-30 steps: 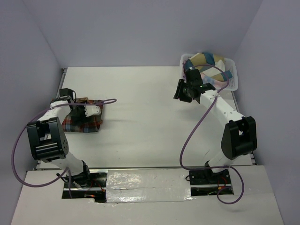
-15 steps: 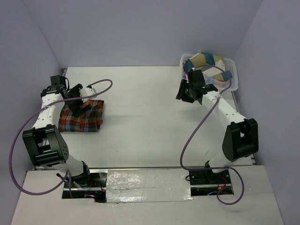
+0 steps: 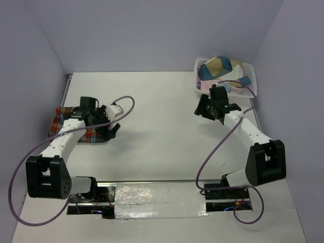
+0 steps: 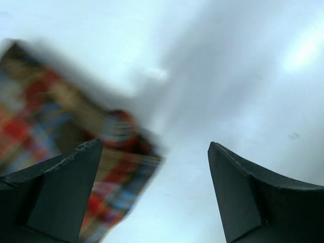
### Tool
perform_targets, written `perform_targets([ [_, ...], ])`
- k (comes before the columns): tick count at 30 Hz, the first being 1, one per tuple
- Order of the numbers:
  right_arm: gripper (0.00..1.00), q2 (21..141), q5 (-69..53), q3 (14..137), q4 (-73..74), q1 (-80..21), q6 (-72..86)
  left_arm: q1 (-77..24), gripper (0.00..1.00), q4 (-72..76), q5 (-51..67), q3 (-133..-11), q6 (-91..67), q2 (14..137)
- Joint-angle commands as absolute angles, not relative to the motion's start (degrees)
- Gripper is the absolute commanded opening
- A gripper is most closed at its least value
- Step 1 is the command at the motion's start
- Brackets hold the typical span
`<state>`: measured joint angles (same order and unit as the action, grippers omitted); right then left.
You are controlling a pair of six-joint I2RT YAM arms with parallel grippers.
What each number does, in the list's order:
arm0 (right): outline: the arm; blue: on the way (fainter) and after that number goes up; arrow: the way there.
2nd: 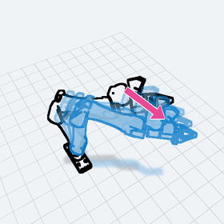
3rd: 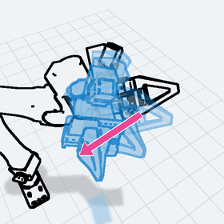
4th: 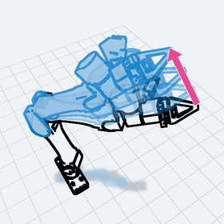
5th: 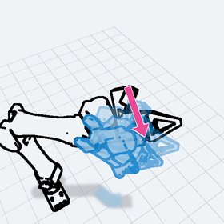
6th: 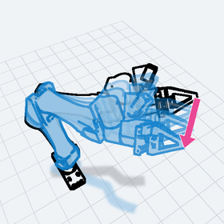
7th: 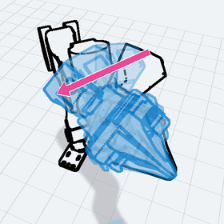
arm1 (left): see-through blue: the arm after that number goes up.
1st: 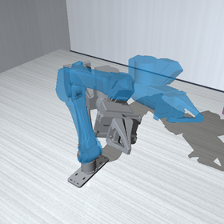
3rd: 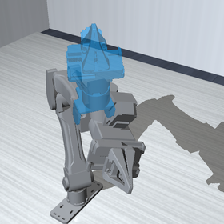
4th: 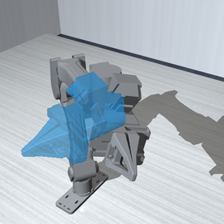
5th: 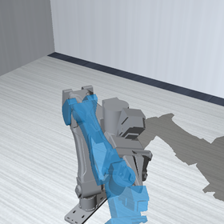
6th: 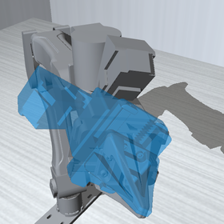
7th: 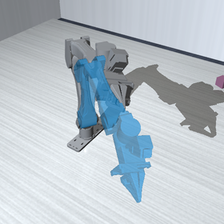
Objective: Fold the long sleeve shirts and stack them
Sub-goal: Neatly place the folded shirt to the corner
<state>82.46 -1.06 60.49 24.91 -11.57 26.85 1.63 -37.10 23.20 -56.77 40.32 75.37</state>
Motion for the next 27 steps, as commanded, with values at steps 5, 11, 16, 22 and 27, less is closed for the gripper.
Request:
perform_targets([
  [5, 0.61, 65.67, -0.7, 43.02, 8.46, -11.16, 24.17, -4.13, 0.99, -33.59, 12.14, -38.96, 36.91, 60.33],
  [11, 0.61, 56.87, -0.7, 33.06, 2.82, -11.25, 25.05, -4.22, 0.99, -26.02, 10.44, -26.29, 37.51, 40.92],
  [16, 0.6, 56.16, -0.09, 31.2, 3.43, -11.25, 25.23, -4.22, 0.99, -28.02, 22.8, -23.73, 45.4, 32.17],
  [22, 0.6, 55.46, 1.05, 30.5, 2.46, -11.25, 25.31, -4.31, 0.99, -29.36, 24.26, -24.7, 45.97, 33.39],
  [27, 0.6, 56.42, 1.23, 31.29, 2.46, -11.16, 25.05, -4.31, 0.99, -29.36, 23.82, -24.79, 45.88, 33.84],
])
